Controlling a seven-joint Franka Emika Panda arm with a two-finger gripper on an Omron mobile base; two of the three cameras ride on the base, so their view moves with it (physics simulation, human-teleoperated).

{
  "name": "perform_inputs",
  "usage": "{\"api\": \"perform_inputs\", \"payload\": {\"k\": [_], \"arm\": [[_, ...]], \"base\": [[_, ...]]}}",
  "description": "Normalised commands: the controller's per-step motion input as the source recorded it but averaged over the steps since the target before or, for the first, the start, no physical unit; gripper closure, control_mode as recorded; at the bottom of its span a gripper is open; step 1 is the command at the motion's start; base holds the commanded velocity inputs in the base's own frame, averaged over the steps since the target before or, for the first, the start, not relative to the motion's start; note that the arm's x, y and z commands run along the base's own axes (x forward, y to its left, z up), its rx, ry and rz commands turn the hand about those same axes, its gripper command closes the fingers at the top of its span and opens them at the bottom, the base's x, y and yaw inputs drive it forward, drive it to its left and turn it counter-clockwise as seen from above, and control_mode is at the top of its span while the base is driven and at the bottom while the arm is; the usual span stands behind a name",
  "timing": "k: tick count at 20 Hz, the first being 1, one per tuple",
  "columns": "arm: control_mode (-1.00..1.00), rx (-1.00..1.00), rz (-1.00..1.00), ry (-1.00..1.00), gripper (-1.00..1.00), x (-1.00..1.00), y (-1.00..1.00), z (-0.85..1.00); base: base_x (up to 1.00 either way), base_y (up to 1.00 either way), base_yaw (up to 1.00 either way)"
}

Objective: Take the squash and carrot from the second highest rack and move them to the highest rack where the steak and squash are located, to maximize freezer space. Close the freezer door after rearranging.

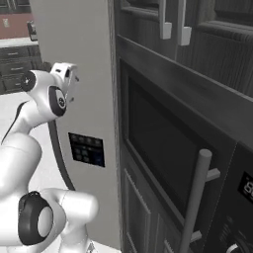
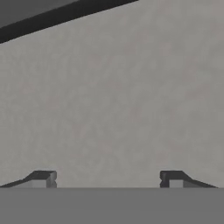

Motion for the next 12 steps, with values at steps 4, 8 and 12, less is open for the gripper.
{"api": "perform_inputs", "payload": {"k": [4,8,12], "arm": [[-1.00,0.00,-0.29,0.00,-1.00,0.47,-0.29,-0.09],[-1.00,0.00,-0.29,0.00,-1.00,0.39,-0.52,-0.11],[-1.00,0.00,-0.28,0.00,-1.00,0.41,-0.56,-0.11]], "base": [[0.00,0.00,0.00],[0.00,0.00,0.00],[0.00,0.00,0.00]]}}
